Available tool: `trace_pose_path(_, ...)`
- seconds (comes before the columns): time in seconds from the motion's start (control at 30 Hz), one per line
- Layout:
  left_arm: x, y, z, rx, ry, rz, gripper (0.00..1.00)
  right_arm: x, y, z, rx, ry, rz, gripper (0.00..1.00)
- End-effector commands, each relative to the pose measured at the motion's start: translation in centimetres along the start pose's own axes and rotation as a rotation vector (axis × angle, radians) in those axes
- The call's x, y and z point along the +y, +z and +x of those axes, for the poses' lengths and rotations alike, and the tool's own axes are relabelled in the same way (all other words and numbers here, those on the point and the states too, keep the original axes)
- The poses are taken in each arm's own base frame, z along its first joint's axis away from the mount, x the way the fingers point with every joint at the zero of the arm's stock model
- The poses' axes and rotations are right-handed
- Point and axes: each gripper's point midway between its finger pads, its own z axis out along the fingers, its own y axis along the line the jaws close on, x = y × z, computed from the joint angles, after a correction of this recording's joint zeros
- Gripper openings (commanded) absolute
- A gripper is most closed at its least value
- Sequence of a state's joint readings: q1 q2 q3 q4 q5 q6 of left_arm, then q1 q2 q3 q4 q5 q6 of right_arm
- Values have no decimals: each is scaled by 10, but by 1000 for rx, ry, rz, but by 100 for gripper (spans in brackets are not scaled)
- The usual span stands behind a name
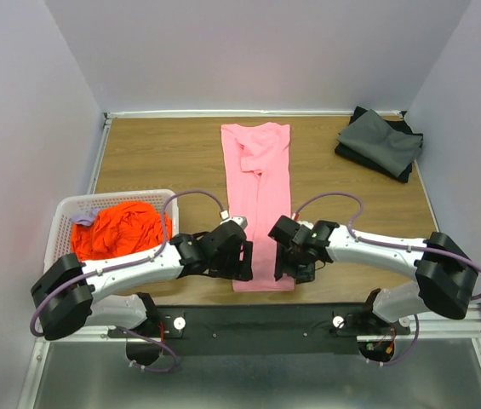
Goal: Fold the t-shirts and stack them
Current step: Fold the tshirt
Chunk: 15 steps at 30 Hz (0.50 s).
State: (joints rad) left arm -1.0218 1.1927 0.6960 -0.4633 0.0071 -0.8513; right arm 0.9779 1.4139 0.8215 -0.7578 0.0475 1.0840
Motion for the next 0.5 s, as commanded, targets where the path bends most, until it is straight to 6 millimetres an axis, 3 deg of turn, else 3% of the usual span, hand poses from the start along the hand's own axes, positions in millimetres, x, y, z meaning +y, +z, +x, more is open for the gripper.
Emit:
trace_pose_path(0.0, 18, 8, 20, 55, -28, -89, 76, -13, 6, 3, -9, -7, 65, 65)
trace_pose_path(0.17, 31, 11, 37, 94, -22, -146, 72, -18, 10, 4, -15, -16, 85, 59)
trace_pose_path(0.47, 38, 24, 47, 119, -35, -178, 66, -24, 15, 6, -19, -24, 95, 52)
